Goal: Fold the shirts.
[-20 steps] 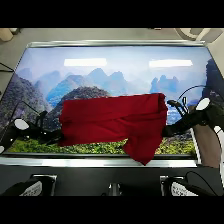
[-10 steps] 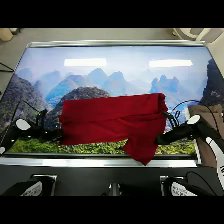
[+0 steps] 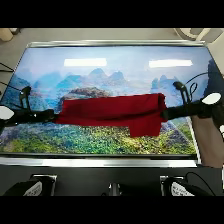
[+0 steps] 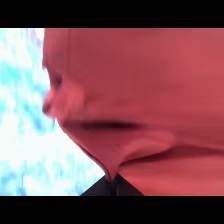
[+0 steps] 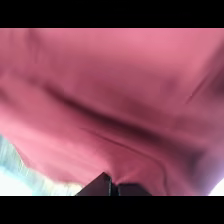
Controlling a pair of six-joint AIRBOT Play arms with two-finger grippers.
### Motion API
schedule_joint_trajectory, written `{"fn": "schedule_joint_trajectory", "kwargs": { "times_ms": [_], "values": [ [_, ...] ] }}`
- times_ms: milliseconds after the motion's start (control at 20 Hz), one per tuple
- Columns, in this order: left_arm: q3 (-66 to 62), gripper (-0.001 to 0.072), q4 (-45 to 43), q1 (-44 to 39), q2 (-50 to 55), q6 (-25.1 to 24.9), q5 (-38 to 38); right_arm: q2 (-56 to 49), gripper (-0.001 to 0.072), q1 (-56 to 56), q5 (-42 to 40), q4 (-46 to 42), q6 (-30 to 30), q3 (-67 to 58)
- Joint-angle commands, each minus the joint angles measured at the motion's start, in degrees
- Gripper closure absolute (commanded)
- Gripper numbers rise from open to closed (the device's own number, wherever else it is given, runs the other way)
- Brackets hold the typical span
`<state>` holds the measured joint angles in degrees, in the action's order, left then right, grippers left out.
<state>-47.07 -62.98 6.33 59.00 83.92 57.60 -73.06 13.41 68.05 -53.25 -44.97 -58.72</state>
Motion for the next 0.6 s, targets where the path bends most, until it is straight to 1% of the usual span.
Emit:
{"fn": "schedule_joint_trajectory", "kwargs": {
  "times_ms": [0, 100, 250, 350, 450, 500, 550],
  "values": [
    [-7.23, 0.0686, 0.42, 0.0, 7.52, 1.6, -4.33, -5.27, 0.0693, -0.11, -11.3, 6.64, -0.68, -10.25],
    [-13.14, 0.0685, 0.7, 0.0, 14.86, 1.6, -4.59, -10.6, 0.0693, -0.35, -13.64, 10.14, -0.81, -14.71],
    [-21.62, 0.0683, 3.52, 0.0, 24.94, 1.62, -4.55, -17.97, 0.0691, -1.92, -19.23, 10.88, -2.36, -17.51],
    [-24.28, 0.0683, 8.26, -0.13, 30.03, 1.6, -4.57, -21.75, 0.069, -4.09, -22.29, 10.99, -2.4, -17.51],
    [-24.55, 0.0682, 9.27, -0.48, 33.4, 1.62, -4.61, -24.98, 0.0689, -5.97, -23.58, 10.56, -2.36, -17.51],
    [-24.55, 0.0612, 9.27, -0.46, 34.6, 1.68, -4.59, -26.12, 0.0652, -6.8, -23.67, 10.54, -2.36, -17.51],
    [-24.57, 0.0302, 9.27, -0.39, 35.17, 3.15, -4.52, -26.51, 0.0436, -6.84, -23.63, 10.56, -2.34, -17.51]
  ]
}}
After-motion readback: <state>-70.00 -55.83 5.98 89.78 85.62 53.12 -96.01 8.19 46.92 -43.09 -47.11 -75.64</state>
